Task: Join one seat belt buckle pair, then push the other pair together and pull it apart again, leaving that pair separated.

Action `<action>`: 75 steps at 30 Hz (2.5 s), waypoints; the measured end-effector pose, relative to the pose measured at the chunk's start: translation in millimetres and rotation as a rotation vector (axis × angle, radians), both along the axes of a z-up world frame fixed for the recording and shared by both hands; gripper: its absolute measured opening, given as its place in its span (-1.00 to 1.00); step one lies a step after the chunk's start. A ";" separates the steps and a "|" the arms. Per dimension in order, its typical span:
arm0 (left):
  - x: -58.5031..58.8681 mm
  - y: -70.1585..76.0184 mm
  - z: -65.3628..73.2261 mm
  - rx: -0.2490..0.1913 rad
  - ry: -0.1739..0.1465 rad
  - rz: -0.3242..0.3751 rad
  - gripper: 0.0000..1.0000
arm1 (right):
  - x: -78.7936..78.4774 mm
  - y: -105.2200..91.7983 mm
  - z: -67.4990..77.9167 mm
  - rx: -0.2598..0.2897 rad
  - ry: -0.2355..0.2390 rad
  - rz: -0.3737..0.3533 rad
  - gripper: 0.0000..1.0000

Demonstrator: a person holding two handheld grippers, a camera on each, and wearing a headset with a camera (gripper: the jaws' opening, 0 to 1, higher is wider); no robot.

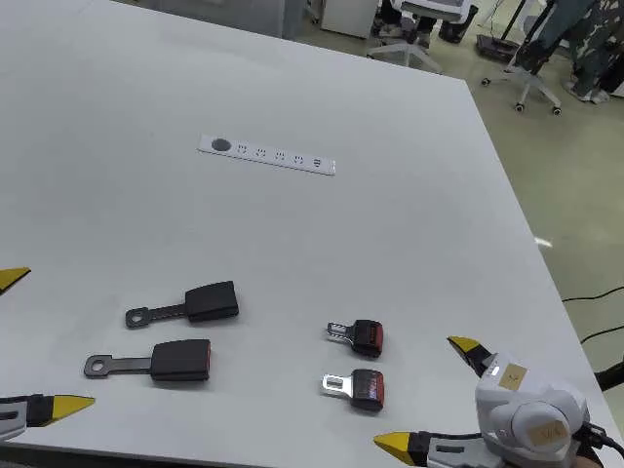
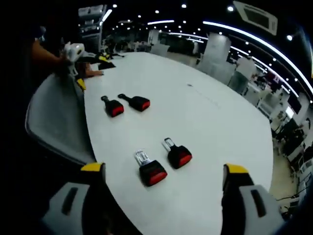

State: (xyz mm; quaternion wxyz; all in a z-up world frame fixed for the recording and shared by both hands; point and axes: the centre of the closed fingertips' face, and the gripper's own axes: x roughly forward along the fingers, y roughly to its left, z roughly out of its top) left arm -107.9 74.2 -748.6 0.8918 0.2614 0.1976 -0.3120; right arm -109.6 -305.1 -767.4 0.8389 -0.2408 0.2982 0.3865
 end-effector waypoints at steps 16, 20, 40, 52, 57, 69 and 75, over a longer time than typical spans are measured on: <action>-0.9 -0.7 -1.4 0.003 0.006 0.000 0.99 | 5.4 1.4 7.5 0.018 -0.021 -0.013 0.99; -0.9 -0.5 -1.4 0.003 0.008 0.001 0.99 | 5.1 1.2 7.3 0.018 -0.017 -0.014 0.97; -1.7 0.5 -4.1 0.012 0.027 0.007 0.98 | 10.5 0.9 5.5 -0.015 -0.015 -0.010 0.88; -1.4 0.1 -3.0 0.004 0.029 0.006 0.99 | 12.3 1.3 8.2 -0.026 -0.023 -0.005 0.87; -1.6 -0.1 -2.5 0.006 0.029 0.004 0.99 | 12.3 -0.7 9.4 -0.033 -0.026 -0.007 0.87; -2.1 -0.5 -2.5 0.006 0.030 0.002 0.99 | 10.2 -0.6 9.4 -0.024 -0.019 -0.014 0.83; -1.4 1.5 -3.1 0.014 0.035 0.007 0.97 | 10.3 -1.2 9.3 -0.036 -0.012 -0.016 0.78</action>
